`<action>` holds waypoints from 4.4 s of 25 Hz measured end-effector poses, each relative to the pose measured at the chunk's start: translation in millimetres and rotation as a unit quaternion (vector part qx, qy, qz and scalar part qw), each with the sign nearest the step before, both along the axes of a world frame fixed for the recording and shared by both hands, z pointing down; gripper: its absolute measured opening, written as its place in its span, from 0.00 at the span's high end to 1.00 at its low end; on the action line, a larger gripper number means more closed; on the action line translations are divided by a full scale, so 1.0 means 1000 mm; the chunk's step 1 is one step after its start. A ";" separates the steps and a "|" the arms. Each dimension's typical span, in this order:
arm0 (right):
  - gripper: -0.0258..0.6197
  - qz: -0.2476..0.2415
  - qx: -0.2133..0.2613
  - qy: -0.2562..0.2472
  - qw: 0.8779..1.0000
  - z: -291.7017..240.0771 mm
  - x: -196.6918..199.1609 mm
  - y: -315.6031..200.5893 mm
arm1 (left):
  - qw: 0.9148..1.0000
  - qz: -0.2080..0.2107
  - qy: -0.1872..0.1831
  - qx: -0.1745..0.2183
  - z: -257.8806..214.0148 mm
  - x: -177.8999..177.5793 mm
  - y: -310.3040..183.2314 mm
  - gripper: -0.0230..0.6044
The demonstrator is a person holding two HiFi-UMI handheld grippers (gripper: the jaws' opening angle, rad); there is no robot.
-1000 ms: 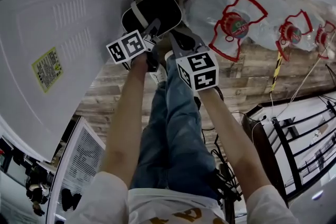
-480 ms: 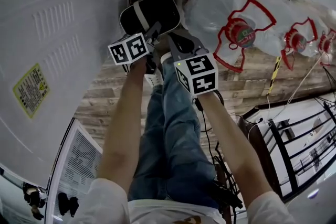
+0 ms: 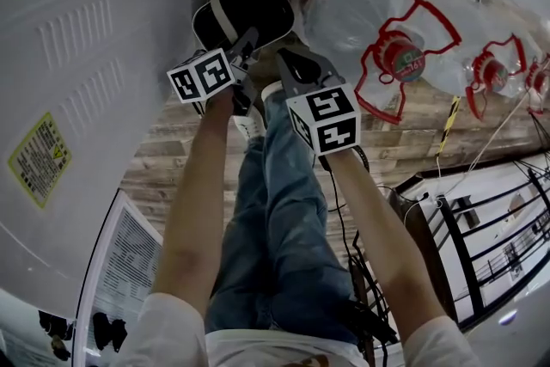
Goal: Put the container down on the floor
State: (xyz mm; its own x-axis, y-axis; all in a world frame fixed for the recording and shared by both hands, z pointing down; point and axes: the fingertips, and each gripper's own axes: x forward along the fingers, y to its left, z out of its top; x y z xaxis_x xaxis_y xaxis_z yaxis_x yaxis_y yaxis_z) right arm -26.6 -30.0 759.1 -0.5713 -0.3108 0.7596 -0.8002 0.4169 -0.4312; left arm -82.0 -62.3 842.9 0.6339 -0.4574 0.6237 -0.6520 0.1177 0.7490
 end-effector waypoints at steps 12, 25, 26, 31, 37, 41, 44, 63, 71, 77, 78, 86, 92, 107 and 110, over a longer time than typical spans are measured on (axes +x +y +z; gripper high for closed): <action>0.92 0.006 -0.002 0.004 1.000 0.000 -0.004 -0.004 | 0.995 -0.052 -0.048 -0.072 0.015 -0.035 0.018 0.90; 0.92 0.020 0.016 -0.010 1.000 -0.024 -0.011 -0.005 | 0.966 -0.083 -0.174 -0.173 0.025 -0.081 0.063 0.71; 0.92 0.023 0.020 -0.009 0.999 -0.027 -0.009 -0.005 | 0.965 -0.086 -0.173 -0.177 0.024 -0.083 0.065 0.71; 0.92 0.036 0.026 -0.011 0.999 -0.034 -0.005 -0.002 | 0.962 -0.072 -0.187 -0.186 0.022 -0.093 0.074 0.69; 0.92 0.038 0.031 -0.017 0.999 -0.044 -0.009 0.000 | 0.958 -0.056 -0.209 -0.185 0.013 -0.095 0.082 0.68; 0.92 0.050 0.037 -0.023 0.998 -0.063 -0.007 -0.001 | 0.958 -0.043 -0.217 -0.182 -0.006 -0.093 0.089 0.68; 0.92 0.053 0.049 -0.020 0.997 -0.080 -0.004 -0.009 | 0.960 -0.017 -0.229 -0.161 -0.024 -0.088 0.077 0.69; 0.92 0.073 0.146 0.036 0.986 -0.268 0.043 -0.014 | 0.946 0.133 -0.246 0.161 -0.295 -0.014 0.020 0.93; 0.92 0.120 0.226 0.048 0.966 -0.392 0.074 -0.003 | 0.917 0.176 -0.255 0.253 -0.413 -0.008 0.045 0.96; 0.92 0.203 0.263 0.048 0.942 -0.465 0.101 0.024 | 0.928 0.126 -0.206 0.285 -0.496 -0.017 0.048 0.96; 0.92 0.201 0.269 0.050 0.941 -0.473 0.100 0.030 | 0.927 0.117 -0.201 0.293 -0.510 -0.021 0.049 0.96; 0.92 0.205 0.306 0.058 0.928 -0.514 0.094 0.056 | 0.916 0.083 -0.193 0.341 -0.577 -0.043 0.077 0.96; 0.92 0.200 0.326 0.052 0.923 -0.531 0.085 0.059 | 0.908 0.066 -0.188 0.369 -0.602 -0.052 0.071 0.96; 0.92 0.207 0.322 0.043 0.923 -0.533 0.076 0.057 | 0.903 0.062 -0.197 0.376 -0.609 -0.061 0.064 0.96; 0.92 0.209 0.322 0.042 0.922 -0.533 0.075 0.056 | 0.904 0.062 -0.200 0.374 -0.608 -0.063 0.062 0.96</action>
